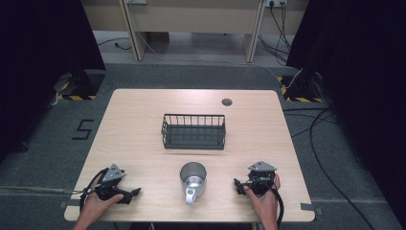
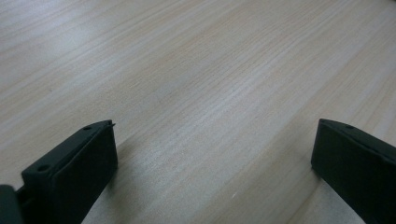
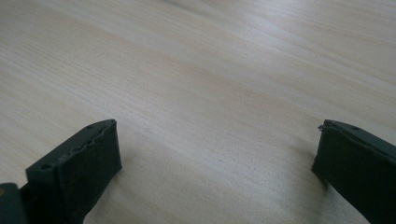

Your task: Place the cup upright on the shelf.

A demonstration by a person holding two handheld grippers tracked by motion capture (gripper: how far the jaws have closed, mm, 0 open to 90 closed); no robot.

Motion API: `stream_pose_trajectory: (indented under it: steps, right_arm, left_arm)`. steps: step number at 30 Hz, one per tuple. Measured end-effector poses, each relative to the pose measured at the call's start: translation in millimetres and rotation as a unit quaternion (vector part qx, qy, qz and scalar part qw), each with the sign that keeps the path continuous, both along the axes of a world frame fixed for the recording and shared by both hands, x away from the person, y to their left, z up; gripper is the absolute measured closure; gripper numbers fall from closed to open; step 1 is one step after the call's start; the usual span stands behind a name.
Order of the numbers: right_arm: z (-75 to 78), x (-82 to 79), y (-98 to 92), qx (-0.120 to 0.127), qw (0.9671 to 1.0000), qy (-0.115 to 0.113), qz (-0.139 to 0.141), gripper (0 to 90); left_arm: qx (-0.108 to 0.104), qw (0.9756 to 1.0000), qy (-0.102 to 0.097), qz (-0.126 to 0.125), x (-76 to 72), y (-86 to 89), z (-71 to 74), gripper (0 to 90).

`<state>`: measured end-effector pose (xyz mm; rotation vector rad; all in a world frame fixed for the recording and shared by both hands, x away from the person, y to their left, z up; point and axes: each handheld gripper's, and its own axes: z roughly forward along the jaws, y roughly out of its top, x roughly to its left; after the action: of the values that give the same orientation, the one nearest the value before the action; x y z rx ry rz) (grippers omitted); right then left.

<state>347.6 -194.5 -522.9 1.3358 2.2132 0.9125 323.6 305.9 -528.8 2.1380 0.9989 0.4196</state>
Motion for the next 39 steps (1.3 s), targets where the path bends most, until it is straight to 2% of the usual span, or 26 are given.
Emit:
stream_pose_trajectory:
  steps: [5,6,9,10,16,17,20,21,25,26,28,29,33,39]
  right_arm:
    - [0.5,-0.6,0.5,0.002,1.0000,-0.003,-0.003,5.6]
    - [1.5,-3.5,-1.3,0.007,0.9997,-0.018,0.013,18.3]
    - [2.8,-5.7,-0.5,0.011,0.9997,-0.016,0.017,16.1]
    - [5.6,-11.2,2.8,0.012,0.9996,-0.026,0.010,16.6]
    - [13.7,-23.4,9.2,0.023,0.9984,-0.048,0.022,16.7]
    - [17.3,-29.6,13.0,0.027,0.9979,-0.051,0.030,16.8]
    - [20.1,-34.4,16.1,0.032,0.9972,-0.056,0.038,17.1]
    - [23.5,-39.5,19.9,0.042,0.9959,-0.060,0.053,17.1]
    - [28.7,-46.5,25.6,0.048,0.9943,-0.064,0.070,16.5]
    - [33.5,-53.6,31.8,0.050,0.9933,-0.069,0.078,16.1]
    - [35.1,-56.1,34.2,0.050,0.9929,-0.073,0.080,16.0]
    - [39.6,-65.0,42.7,0.052,0.9922,-0.082,0.078,15.4]
    - [45.1,-77.8,59.3,0.061,0.9898,-0.093,0.089,15.4]
    - [52.1,-86.8,77.5,0.077,0.9864,-0.096,0.109,15.4]
  left_arm:
    - [0.000,1.0000,0.000,0.000,0.0,0.0,0.0,0.0]
    - [0.000,1.0000,0.000,0.000,0.0,0.0,0.0,0.0]
    - [0.000,1.0000,0.000,0.000,0.0,0.0,0.0,0.0]
    - [0.000,1.0000,0.000,0.000,0.0,0.0,0.0,0.0]
    - [0.000,1.0000,0.000,0.000,0.0,0.0,0.0,0.0]
    - [0.000,1.0000,0.000,0.000,0.0,0.0,0.0,0.0]
    - [0.000,1.0000,0.000,0.000,0.0,0.0,0.0,0.0]
    - [0.000,1.0000,0.000,0.000,0.0,0.0,0.0,0.0]
    - [0.000,1.0000,0.000,0.000,0.0,0.0,0.0,0.0]
    - [0.000,1.0000,0.000,0.000,0.0,0.0,0.0,0.0]
    - [0.000,1.0000,0.000,0.000,0.0,0.0,0.0,0.0]
    - [0.000,1.0000,0.000,0.000,0.0,0.0,0.0,0.0]
    - [0.000,1.0000,0.000,0.000,-0.1,0.0,0.0,0.0]
    - [0.000,1.0000,-0.001,0.000,0.0,0.0,0.0,0.0]
